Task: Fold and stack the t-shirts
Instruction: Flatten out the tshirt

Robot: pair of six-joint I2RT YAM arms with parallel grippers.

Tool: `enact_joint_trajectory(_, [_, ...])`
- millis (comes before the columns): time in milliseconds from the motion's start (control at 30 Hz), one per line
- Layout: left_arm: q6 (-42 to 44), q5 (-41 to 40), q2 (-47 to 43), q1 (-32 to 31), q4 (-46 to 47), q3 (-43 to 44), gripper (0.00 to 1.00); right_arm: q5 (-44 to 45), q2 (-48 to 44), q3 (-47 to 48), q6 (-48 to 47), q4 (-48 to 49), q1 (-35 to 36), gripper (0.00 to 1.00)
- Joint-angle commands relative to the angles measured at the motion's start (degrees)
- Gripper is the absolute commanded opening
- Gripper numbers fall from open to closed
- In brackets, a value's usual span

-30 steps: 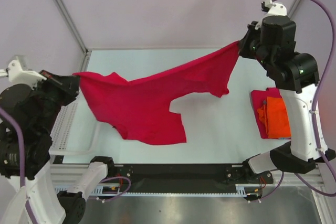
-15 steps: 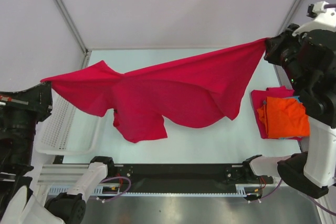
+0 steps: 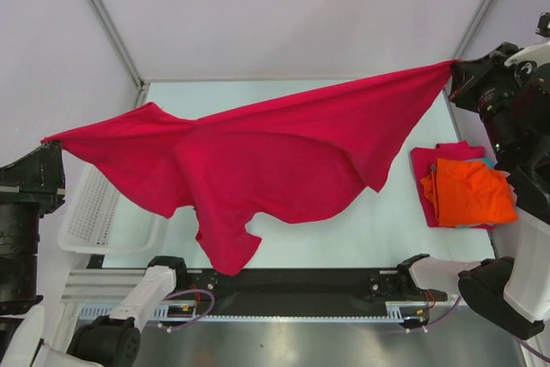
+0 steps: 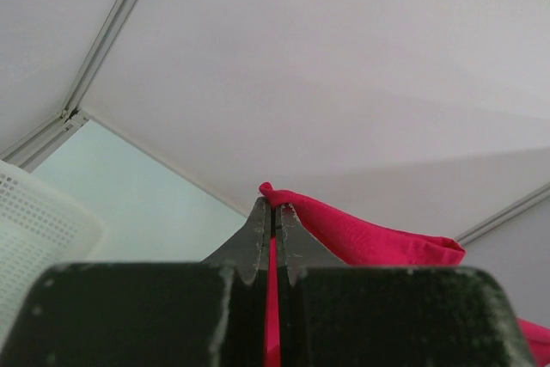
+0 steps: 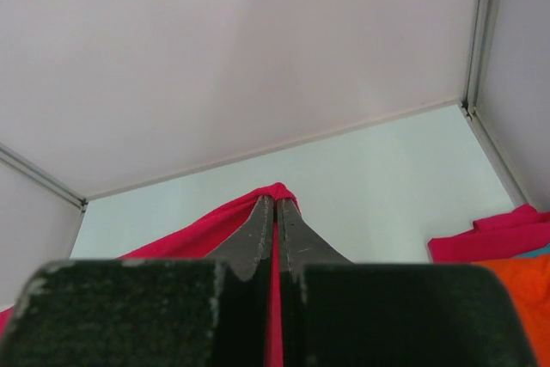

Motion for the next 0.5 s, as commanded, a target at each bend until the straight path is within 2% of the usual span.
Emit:
enact_joint_trajectory(0, [0.05,-4.97,0.71,0.17,4.29,-1.5,0.0,5.1,0.03,-0.32,-1.46,3.77,-0.33,0.0])
enact_joint_trajectory(67, [0.05,-4.19,0.98,0.08,6.48,-4.66,0.0,4.22,2.04,-1.28,-1.2,3.5,-0.24,0.0])
enact_joint_trajectory(200, [0.75,-3.56,1.41,0.08,12.9,-18.44,0.0,-0.16,3.72,-10.15,0.46,6.83,-3.21,0.0])
enact_joint_trajectory(233, [1.02,-3.48,3.33,0.17,14.48,-19.61,0.0,-2.44,4.16,-14.61,0.99,7.71,-4.71,0.0])
enact_joint_trajectory(300, [1.28,-3.56,5.8,0.17,15.45,-21.55,0.0,-9.3,5.83,-17.1,2.4,9.04,-9.46,0.0])
enact_joint_trajectory(467, [0.58,-3.13,10.29,0.26,18.0,-20.42,0.0,-6.87,4.43,-20.27,1.88,11.58,-9.82,0.0])
